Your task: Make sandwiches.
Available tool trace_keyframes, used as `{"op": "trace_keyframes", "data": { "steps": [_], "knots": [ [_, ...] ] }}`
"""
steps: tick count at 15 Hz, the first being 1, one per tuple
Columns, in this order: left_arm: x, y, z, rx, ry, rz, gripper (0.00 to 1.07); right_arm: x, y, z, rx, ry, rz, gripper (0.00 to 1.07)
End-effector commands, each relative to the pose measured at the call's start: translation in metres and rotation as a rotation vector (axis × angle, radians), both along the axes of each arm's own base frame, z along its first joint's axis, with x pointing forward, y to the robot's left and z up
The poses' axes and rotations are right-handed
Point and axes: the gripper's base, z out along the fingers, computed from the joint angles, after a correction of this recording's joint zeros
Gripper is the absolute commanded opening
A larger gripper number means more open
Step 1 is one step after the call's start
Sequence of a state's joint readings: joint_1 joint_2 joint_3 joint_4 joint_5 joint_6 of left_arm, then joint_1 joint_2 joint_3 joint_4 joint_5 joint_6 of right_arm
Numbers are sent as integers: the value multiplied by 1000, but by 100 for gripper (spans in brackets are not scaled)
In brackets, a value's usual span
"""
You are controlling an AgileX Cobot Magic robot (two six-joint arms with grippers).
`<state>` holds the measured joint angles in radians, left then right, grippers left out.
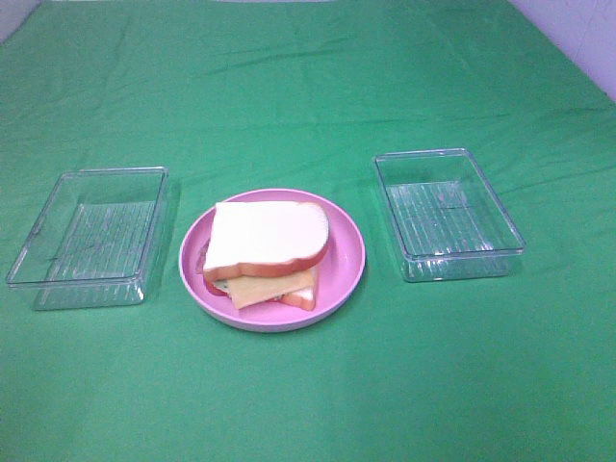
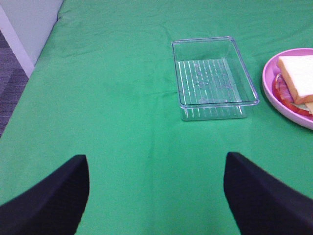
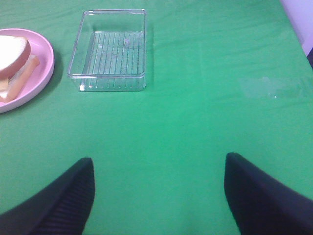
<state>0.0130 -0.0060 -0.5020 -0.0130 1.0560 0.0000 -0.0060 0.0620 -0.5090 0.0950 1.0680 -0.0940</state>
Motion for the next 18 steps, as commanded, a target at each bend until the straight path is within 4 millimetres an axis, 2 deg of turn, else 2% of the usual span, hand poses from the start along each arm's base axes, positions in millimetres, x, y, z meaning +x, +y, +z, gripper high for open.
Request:
{"op": "trace_keyframes", "data": {
  "steps": [1,2,18],
  "knots": [
    [-2,-2,0,-7,-26,-21,73,-7,0,-1,-13,-55,-2,71],
    [-2,-2,0,-7,-26,-21,73,-12,0,-1,-14,-91,-2,71],
    [-2,-5,0,6,-28,-67,73,-11,0,-1,-14,-87,0,71]
  ]
}}
